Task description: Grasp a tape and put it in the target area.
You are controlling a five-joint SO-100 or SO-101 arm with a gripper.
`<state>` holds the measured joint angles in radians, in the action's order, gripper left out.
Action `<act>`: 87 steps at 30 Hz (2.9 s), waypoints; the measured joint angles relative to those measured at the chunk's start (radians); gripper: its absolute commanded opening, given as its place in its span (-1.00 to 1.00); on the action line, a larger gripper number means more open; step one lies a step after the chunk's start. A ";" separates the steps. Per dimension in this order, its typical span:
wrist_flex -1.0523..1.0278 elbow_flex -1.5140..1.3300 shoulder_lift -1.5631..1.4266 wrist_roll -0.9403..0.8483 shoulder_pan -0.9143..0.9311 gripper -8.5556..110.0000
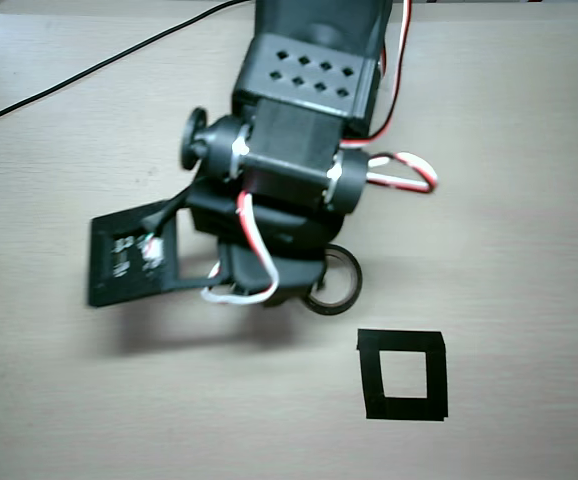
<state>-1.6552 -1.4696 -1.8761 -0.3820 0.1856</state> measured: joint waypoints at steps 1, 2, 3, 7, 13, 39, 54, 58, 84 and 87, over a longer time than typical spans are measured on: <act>0.009 -0.049 -0.026 -0.028 -0.003 -0.63; 0.017 -0.104 -0.054 -0.046 -0.005 -0.63; 0.035 -0.163 -0.086 -0.071 -0.005 -0.63; 0.121 -0.377 -0.218 -0.170 -0.044 -0.62; 0.236 -0.586 -0.279 -0.201 -0.098 -0.62; 0.557 -0.719 -0.040 -0.215 -0.206 -0.64; 0.614 -0.672 0.048 -0.255 -0.218 -0.85; 0.543 -0.551 0.069 -0.261 -0.236 -0.85; 0.264 0.310 0.675 -0.186 -0.433 -0.85; 0.262 0.348 0.712 -0.173 -0.451 -0.85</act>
<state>-1.3929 -1.1213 -1.1643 -0.5553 -0.2654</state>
